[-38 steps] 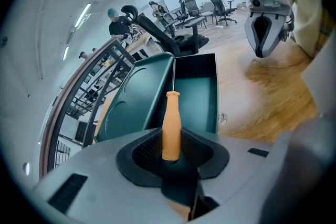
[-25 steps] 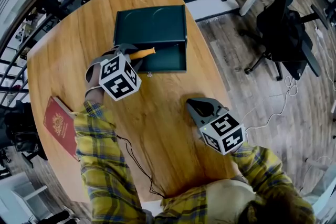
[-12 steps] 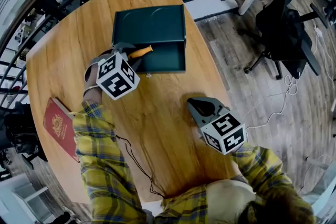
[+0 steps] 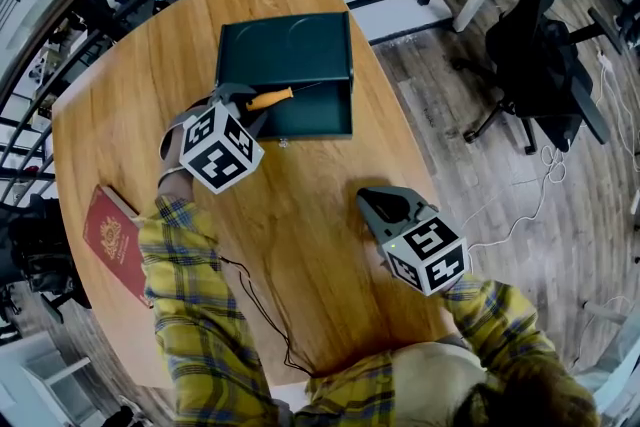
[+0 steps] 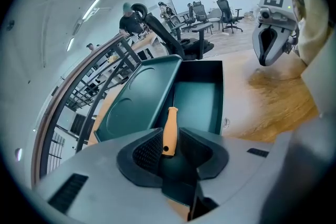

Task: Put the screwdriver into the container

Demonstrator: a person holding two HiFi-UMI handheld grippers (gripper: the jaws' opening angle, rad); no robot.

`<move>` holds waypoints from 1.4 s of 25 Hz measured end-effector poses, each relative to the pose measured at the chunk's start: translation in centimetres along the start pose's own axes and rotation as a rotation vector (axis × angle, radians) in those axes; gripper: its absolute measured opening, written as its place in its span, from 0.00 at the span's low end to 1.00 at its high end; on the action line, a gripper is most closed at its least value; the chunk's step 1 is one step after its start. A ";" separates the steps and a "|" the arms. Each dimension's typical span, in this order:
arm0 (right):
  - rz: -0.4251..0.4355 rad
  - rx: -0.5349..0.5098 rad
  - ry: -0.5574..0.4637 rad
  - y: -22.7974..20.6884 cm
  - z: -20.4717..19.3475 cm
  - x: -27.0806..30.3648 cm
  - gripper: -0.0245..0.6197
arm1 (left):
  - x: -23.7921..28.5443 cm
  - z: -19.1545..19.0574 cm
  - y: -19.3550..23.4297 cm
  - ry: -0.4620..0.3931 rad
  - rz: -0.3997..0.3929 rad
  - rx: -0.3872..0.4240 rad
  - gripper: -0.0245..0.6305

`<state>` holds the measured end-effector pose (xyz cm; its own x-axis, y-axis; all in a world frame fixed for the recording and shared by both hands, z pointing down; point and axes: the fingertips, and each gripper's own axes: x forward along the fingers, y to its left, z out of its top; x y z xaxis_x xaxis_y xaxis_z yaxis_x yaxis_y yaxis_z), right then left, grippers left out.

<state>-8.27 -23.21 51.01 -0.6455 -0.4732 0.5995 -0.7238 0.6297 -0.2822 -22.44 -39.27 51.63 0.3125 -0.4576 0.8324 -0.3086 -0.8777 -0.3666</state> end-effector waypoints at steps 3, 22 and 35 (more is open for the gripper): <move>-0.002 -0.003 -0.005 0.1 0.0 -0.3 0.14 | -0.4 0.2 -0.4 0.002 0.007 0.004 0.17; -0.005 -0.022 -0.066 2.2 0.2 -4.0 0.14 | -5.1 1.9 -3.4 -0.035 0.068 -0.059 0.09; 0.006 -0.058 -0.116 3.8 0.1 -7.9 0.14 | -9.2 5.0 -7.8 -0.094 0.129 -0.119 0.07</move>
<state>-5.98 -17.13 45.07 -0.6757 -0.5353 0.5068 -0.7068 0.6657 -0.2392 -18.42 -28.88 44.78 0.3441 -0.5813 0.7373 -0.4541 -0.7904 -0.4112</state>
